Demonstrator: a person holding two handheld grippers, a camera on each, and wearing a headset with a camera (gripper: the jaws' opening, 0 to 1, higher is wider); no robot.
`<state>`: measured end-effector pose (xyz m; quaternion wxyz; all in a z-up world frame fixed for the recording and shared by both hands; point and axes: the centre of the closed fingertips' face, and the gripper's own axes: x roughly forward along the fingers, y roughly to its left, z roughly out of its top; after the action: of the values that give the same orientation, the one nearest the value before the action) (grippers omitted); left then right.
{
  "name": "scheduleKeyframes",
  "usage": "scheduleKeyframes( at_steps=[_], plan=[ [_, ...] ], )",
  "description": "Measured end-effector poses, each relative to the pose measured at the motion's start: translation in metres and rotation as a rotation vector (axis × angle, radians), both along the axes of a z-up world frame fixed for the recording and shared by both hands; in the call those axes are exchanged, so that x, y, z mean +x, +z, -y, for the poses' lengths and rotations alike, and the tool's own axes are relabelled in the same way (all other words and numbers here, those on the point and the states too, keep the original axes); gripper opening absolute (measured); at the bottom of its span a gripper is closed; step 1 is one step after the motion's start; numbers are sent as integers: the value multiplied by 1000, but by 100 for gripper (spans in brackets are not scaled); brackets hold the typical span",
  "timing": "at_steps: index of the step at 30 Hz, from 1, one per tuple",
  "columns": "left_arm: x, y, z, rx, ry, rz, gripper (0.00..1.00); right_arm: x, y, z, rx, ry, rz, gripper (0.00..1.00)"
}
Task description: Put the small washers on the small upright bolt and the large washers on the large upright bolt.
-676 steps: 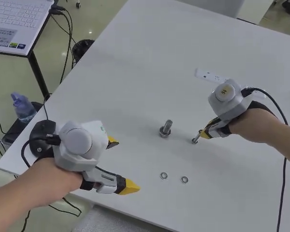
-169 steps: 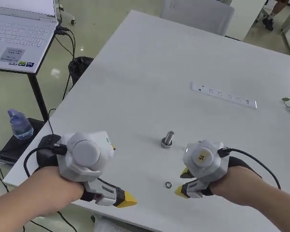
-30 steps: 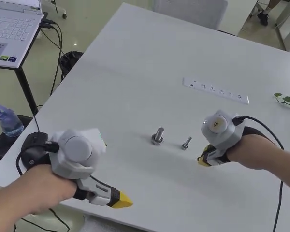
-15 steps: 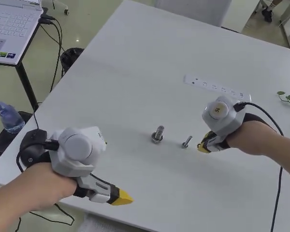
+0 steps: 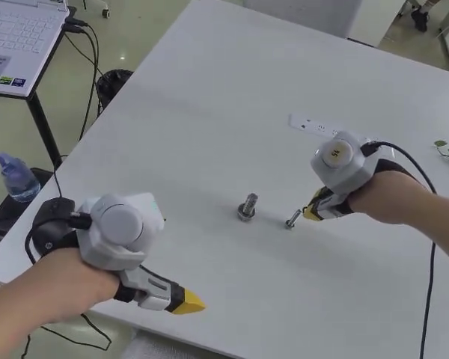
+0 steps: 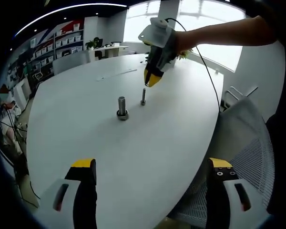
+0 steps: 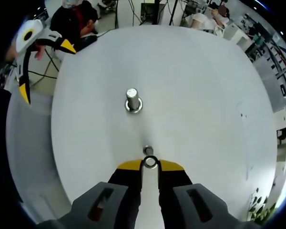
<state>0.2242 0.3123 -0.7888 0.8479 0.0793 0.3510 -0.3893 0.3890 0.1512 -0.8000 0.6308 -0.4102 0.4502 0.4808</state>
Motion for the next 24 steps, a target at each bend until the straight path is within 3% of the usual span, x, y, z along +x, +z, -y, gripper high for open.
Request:
scheduleKeyframes(
  at_steps=[24],
  plan=[
    [3,-3,-6,0,9,-13,95,4,-11,-4,-30,8,-31,12]
  ],
)
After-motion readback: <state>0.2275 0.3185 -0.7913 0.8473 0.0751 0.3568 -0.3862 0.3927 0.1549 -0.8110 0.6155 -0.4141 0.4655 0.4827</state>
